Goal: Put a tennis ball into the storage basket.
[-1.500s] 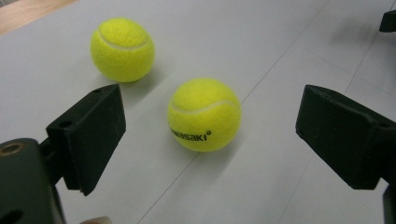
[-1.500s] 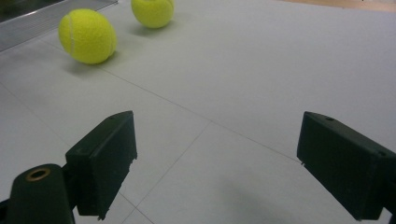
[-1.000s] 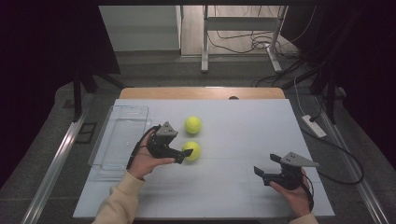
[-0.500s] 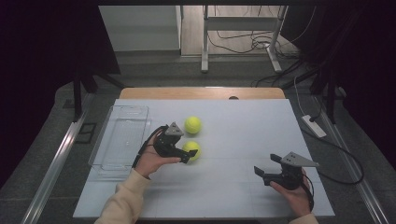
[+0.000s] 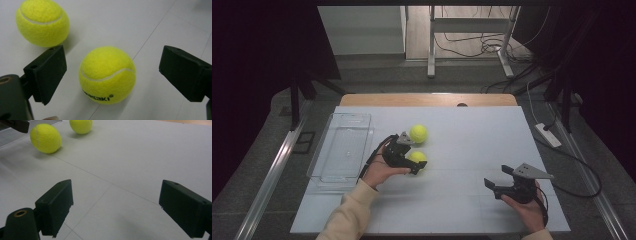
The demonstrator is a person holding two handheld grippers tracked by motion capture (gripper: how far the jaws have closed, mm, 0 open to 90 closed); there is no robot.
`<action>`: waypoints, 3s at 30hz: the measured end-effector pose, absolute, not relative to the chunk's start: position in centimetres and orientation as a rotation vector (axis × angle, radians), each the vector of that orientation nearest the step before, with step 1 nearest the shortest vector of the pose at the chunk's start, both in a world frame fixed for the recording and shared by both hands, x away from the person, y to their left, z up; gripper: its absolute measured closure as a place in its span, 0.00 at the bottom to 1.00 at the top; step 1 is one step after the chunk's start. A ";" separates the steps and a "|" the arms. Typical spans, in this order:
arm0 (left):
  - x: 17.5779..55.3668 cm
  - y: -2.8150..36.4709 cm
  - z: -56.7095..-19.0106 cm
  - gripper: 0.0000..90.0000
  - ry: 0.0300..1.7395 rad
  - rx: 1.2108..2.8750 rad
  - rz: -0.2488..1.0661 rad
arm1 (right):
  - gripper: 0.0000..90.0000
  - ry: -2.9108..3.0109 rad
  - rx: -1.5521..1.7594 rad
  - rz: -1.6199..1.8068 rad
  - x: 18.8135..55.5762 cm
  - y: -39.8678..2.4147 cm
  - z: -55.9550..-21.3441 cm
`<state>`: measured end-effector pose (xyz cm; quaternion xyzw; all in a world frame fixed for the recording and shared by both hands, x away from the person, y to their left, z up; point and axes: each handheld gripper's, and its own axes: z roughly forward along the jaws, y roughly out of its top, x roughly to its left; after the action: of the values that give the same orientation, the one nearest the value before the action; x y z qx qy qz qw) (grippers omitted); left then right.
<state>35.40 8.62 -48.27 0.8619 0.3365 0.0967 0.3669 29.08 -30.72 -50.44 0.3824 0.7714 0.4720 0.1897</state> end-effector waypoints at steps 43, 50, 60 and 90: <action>36.5 7.4 -50.9 0.30 0.888 2.349 0.252 | 0.13 2.166 1.079 1.325 29.1 -30.8 -50.5; 36.2 7.8 -50.3 0.30 0.884 2.320 0.262 | 0.13 2.163 1.083 1.321 29.1 -30.9 -50.5; 35.2 8.9 -49.2 0.30 0.871 2.260 0.299 | 0.14 2.165 1.082 1.323 29.1 -30.9 -50.5; 33.5 12.1 -45.2 0.30 0.871 2.048 0.357 | 0.14 2.157 1.089 1.326 29.0 -30.9 -50.6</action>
<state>33.49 12.10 -45.18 0.8205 0.3490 0.1432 0.4295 28.96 -30.88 -50.63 0.3880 0.7680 0.4721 0.1917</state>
